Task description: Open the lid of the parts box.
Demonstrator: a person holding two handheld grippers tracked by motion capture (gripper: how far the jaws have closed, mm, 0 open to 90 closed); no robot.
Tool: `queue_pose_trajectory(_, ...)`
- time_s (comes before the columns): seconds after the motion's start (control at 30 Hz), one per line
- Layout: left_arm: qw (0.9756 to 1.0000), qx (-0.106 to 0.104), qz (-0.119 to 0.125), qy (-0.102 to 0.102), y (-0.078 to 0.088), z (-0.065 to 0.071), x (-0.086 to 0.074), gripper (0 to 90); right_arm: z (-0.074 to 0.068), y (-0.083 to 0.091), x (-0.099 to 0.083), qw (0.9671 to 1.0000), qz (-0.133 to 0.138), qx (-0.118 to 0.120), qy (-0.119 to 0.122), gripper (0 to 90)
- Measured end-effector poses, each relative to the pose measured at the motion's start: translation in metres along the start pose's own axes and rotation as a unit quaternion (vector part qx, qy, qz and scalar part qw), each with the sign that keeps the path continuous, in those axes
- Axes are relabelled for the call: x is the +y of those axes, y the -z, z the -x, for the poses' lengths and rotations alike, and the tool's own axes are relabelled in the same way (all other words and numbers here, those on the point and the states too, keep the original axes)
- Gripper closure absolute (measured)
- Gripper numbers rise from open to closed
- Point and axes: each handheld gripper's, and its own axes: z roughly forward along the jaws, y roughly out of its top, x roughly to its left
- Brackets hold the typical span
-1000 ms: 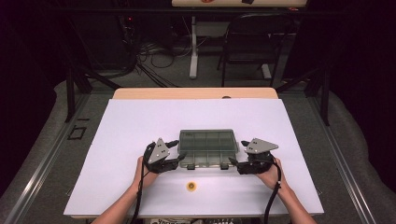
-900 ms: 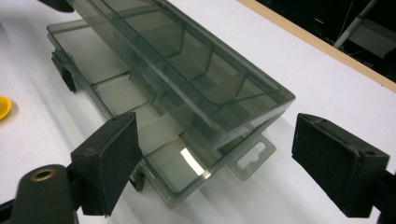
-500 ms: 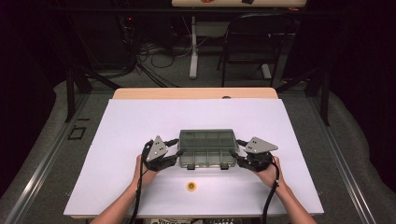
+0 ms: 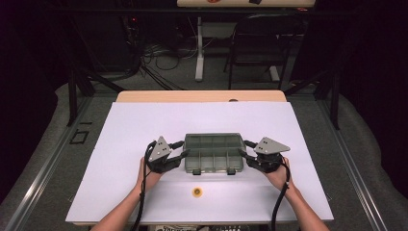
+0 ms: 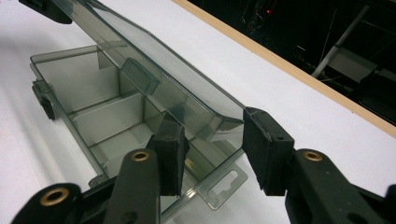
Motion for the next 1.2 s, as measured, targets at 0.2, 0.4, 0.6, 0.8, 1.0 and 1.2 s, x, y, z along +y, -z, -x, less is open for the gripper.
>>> queue_pose_trajectory(0.2, 0.9999, -0.005, 0.000, 0.010, 0.000, -0.005, 0.004, 61.4, 0.006, -0.002, 0.006, 0.9999, -0.003, 0.004, -0.010, 61.5)
queue_pose_trajectory(0.4, 0.9999, -0.008, -0.002, 0.014, -0.001, -0.009, 0.009, 62.5, 0.011, -0.003, 0.011, 0.9998, -0.009, 0.008, -0.016, 63.4)
queue_pose_trajectory(0.6, 0.9998, -0.007, 0.004, 0.019, -0.002, -0.011, 0.012, 62.9, 0.016, -0.004, 0.015, 0.9996, -0.012, 0.010, -0.025, 65.1)
queue_pose_trajectory(0.8, 0.9997, -0.008, 0.005, 0.024, -0.002, -0.015, 0.015, 63.8, 0.019, -0.005, 0.018, 0.9994, -0.008, 0.010, -0.032, 66.2)
queue_pose_trajectory(1.0, 0.9995, -0.006, 0.008, 0.030, -0.003, -0.016, 0.016, 64.2, 0.020, -0.005, 0.019, 0.9993, -0.011, 0.008, -0.035, 68.2)
queue_pose_trajectory(1.2, 0.9994, 0.000, 0.014, 0.031, -0.004, -0.017, 0.017, 65.5, 0.023, -0.006, 0.020, 0.9990, -0.012, 0.009, -0.041, 69.3)
